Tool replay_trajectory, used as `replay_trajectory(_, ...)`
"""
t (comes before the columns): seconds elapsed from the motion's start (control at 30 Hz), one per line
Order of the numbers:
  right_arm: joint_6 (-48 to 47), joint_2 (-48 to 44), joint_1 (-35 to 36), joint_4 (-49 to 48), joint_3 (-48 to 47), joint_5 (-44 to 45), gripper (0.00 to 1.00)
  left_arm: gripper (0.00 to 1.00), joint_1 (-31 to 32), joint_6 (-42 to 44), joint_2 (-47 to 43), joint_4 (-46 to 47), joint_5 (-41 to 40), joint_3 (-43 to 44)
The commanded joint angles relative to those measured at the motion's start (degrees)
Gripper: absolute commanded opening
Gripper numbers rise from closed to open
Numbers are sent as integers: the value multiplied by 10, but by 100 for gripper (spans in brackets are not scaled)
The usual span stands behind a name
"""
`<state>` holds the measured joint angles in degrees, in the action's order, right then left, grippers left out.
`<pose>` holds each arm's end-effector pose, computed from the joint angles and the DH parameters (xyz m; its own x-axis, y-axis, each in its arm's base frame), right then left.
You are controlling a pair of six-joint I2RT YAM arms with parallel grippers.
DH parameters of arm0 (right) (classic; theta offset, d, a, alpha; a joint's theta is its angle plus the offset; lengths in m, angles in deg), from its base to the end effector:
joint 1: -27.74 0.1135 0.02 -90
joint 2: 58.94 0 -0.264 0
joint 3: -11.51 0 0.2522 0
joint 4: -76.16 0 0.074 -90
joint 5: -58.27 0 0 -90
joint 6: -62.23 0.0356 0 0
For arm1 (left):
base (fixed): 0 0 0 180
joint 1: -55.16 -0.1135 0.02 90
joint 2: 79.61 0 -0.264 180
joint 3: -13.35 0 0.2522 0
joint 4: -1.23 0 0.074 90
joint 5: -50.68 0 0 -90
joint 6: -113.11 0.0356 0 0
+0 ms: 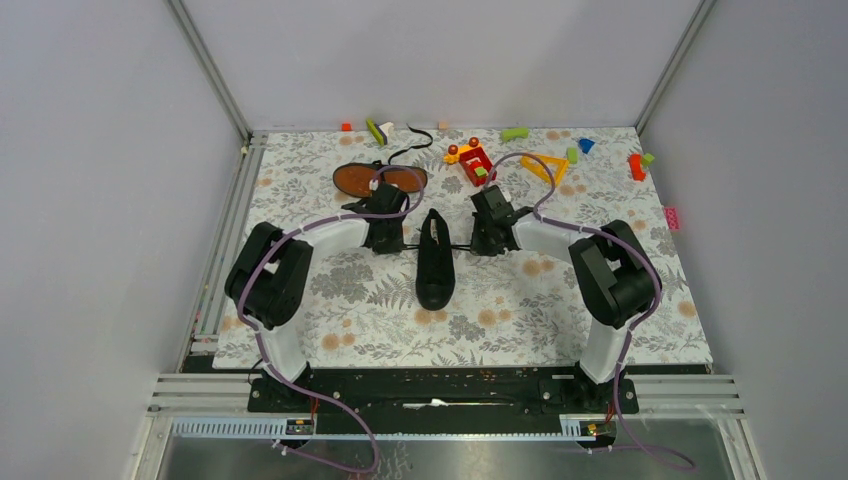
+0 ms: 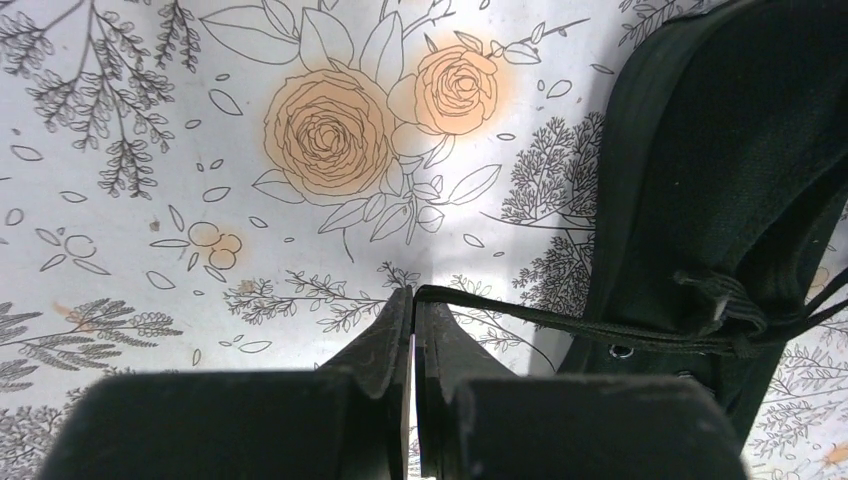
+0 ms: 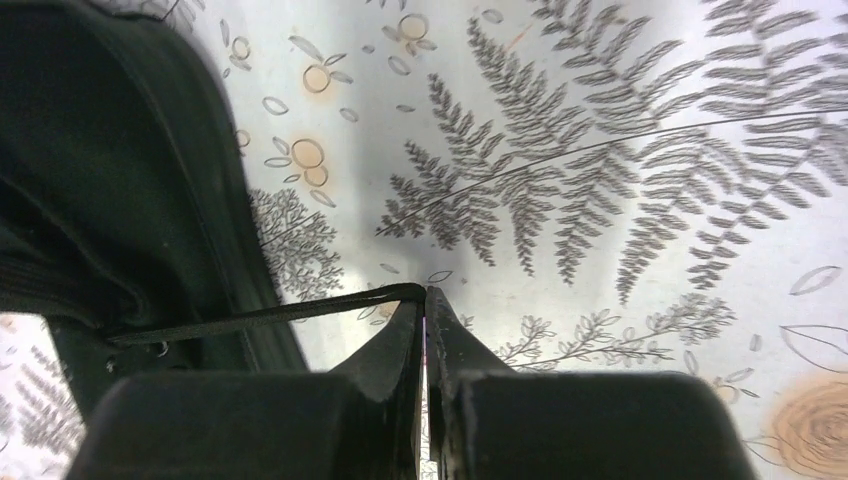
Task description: Tie the shoes
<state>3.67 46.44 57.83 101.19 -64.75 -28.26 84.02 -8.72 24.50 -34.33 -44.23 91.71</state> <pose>0.3251 0.1859 0.1565 -0.8434 0.1130 -0.5253 -0.0350 0.9640 0.2636 0.3203 -0.1731 0.1639 -0.8874 -0.1109 -0.4475 -0.0272 0.9815 -0.1894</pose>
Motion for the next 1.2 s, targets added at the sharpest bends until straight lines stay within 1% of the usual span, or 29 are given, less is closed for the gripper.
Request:
replay_trajectory(0.0, -26, -4, 0, 104, -24, 187, 0, 0, -3, 14, 3, -70, -152, 17)
replay_trajectory(0.13, -28, 5, 31, 126, -49, 251, 0, 0, 10, 11, 8, -84, -177, 28)
replay_trajectory(0.23, -29, 17, 46, 145, -68, 272, 0, 0, 23, 10, 15, -100, -202, 41)
replay_trajectory(0.37, -40, 24, 63, 162, -83, 325, 0, 0, 35, 11, 20, -118, -231, 50)
replay_trajectory(0.5, -46, 30, 67, 174, -90, 351, 0, 0, 43, 12, 26, -134, -255, 58)
replay_trajectory(0.83, -69, 41, 76, 196, -104, 409, 0, 0, 49, 13, 28, -150, -283, 62)
replay_trajectory(1.17, -76, 55, 86, 210, -123, 441, 0, 0, 56, 12, 39, -168, -299, 77)
